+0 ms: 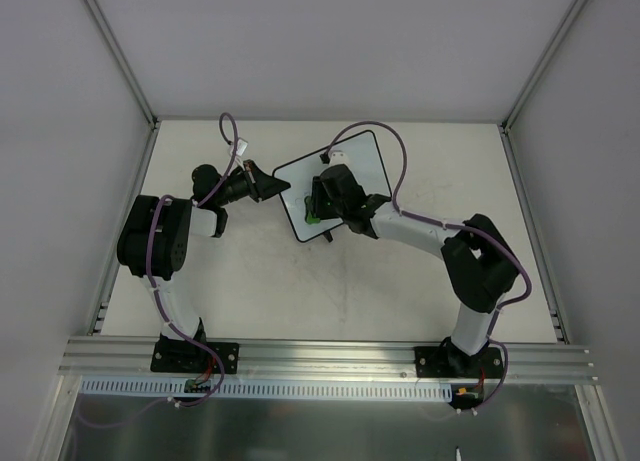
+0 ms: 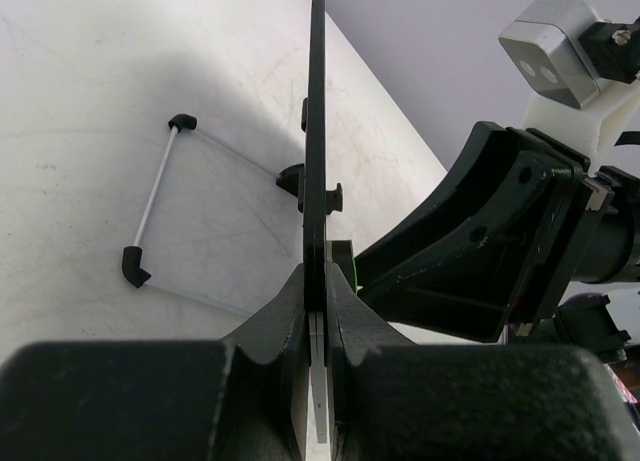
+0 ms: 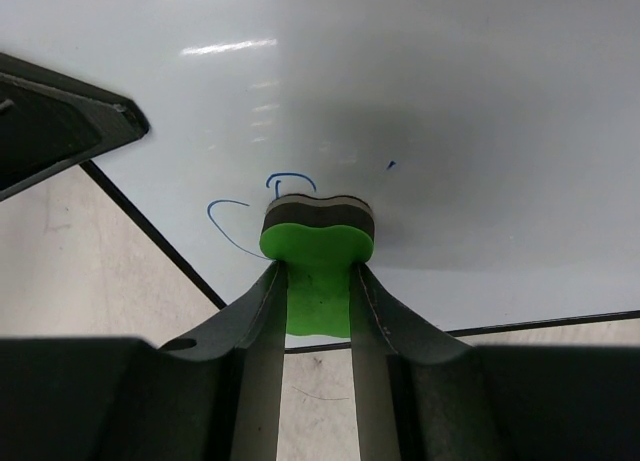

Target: Erase the whiteboard

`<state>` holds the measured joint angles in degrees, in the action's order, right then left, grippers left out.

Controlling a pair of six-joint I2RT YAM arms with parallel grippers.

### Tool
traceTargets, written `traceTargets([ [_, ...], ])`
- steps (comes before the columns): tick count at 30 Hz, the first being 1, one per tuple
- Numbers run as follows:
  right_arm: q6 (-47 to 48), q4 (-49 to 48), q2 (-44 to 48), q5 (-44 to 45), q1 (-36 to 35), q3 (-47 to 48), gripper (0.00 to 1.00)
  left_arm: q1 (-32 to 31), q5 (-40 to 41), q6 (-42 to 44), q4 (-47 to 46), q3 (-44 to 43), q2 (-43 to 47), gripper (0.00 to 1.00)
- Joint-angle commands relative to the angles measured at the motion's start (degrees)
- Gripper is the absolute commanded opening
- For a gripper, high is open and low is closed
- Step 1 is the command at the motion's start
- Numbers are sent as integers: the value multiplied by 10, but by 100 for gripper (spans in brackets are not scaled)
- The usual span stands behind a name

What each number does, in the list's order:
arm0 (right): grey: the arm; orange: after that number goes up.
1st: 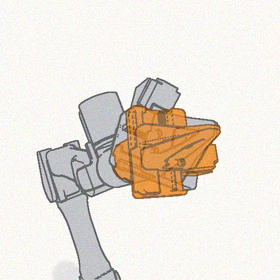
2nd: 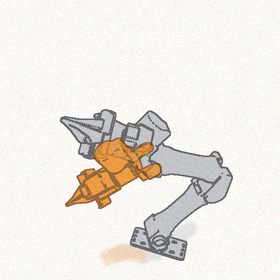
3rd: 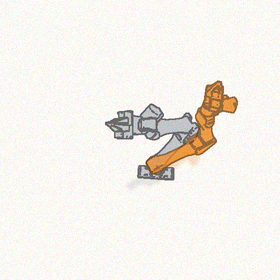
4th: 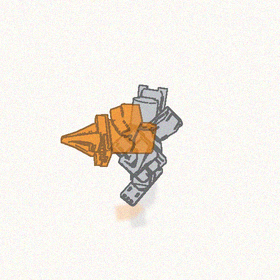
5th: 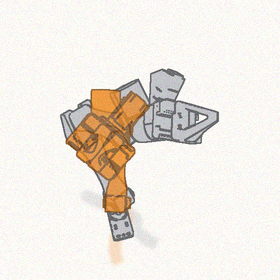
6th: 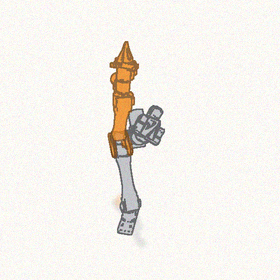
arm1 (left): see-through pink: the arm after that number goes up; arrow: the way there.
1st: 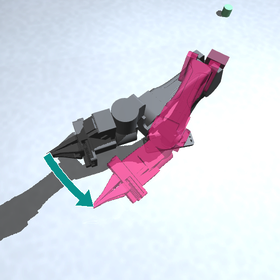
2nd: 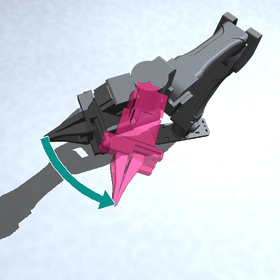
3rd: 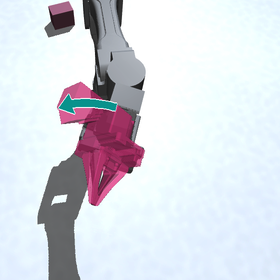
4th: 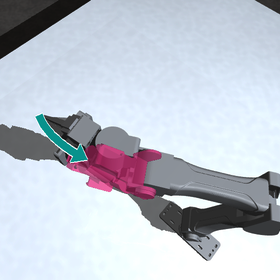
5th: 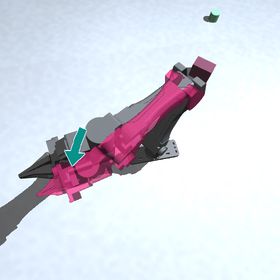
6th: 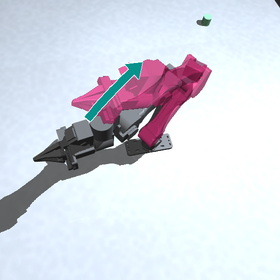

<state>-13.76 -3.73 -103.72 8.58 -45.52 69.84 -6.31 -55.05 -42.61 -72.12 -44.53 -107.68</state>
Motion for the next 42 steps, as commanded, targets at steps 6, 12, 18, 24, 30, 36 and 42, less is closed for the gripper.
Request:
traceTargets([
  [6,-21,-32,-27,-10,-27,-8,0,-18,-72,22,-74,-10,9,0],
  [12,-19,-30,-11,3,-20,-15,0,-18,-74,22,-73,-9,10,0],
  [18,-19,-28,15,-11,23,-29,0,-18,-74,21,-74,-10,8,0],
  [24,7,-11,33,-24,72,-11,0,-18,-75,17,-80,-10,9,0],
  [30,34,17,26,-37,99,30,0,-18,-77,17,-80,-9,9,0],
  [36,52,35,9,-40,97,67,0,-18,-78,16,-81,-10,10,0],
  [42,56,35,-6,-34,72,72,0,-18,-78,16,-83,-9,8,0],
])
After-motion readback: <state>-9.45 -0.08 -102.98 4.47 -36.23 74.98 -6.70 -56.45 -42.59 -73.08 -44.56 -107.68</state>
